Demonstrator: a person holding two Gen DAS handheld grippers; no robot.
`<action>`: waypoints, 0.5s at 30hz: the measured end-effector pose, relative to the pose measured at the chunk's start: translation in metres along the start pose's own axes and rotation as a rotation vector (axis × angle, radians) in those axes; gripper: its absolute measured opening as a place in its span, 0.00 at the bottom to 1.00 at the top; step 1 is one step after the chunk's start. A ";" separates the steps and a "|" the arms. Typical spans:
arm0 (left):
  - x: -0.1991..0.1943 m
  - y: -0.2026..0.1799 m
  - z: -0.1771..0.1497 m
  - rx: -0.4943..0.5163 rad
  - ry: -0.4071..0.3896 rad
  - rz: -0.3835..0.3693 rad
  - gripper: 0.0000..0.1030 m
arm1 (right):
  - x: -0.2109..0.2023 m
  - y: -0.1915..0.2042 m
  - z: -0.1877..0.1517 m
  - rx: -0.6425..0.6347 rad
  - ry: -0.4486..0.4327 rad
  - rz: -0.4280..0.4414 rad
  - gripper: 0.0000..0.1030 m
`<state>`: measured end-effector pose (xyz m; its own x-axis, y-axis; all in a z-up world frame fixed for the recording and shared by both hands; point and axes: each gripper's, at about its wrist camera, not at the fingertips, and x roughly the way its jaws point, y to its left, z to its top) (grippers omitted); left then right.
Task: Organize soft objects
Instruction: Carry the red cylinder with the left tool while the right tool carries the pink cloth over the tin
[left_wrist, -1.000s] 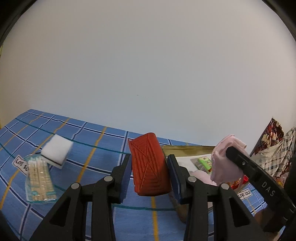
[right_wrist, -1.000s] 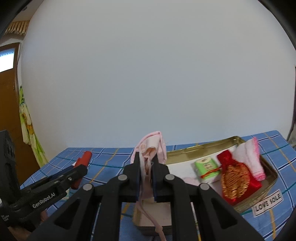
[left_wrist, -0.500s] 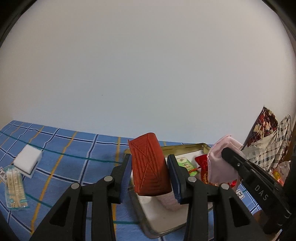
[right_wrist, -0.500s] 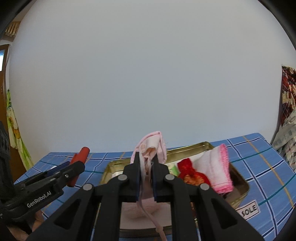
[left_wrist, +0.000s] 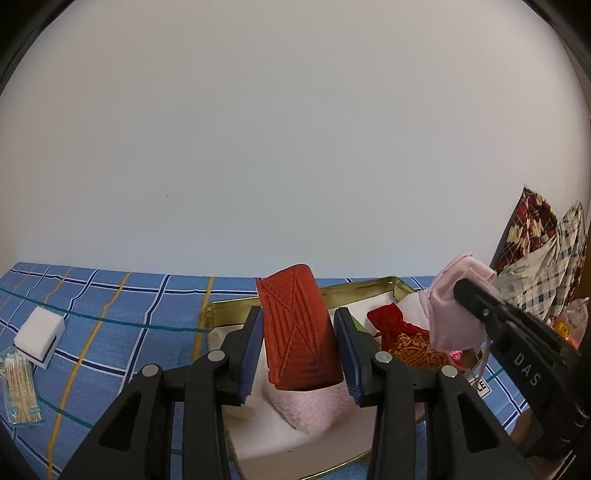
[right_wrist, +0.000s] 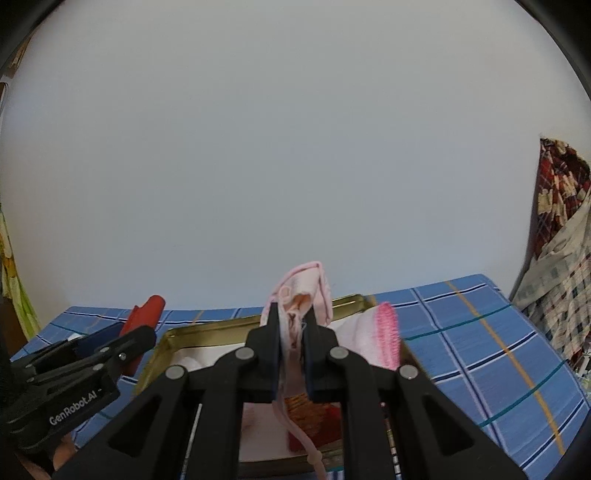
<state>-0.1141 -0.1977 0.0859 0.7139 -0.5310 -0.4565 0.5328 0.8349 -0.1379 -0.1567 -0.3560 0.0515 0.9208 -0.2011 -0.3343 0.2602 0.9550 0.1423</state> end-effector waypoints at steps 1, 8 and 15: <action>0.002 -0.001 0.000 0.002 0.004 0.005 0.40 | 0.000 -0.002 0.000 -0.005 -0.002 -0.012 0.10; 0.018 -0.016 -0.005 0.039 0.038 0.064 0.40 | 0.004 -0.012 0.002 -0.017 0.001 -0.060 0.10; 0.031 -0.026 -0.010 0.063 0.060 0.094 0.40 | 0.009 -0.010 0.000 -0.040 0.024 -0.092 0.10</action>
<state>-0.1103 -0.2343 0.0664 0.7342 -0.4400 -0.5170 0.4941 0.8686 -0.0374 -0.1513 -0.3677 0.0468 0.8862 -0.2837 -0.3663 0.3313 0.9407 0.0728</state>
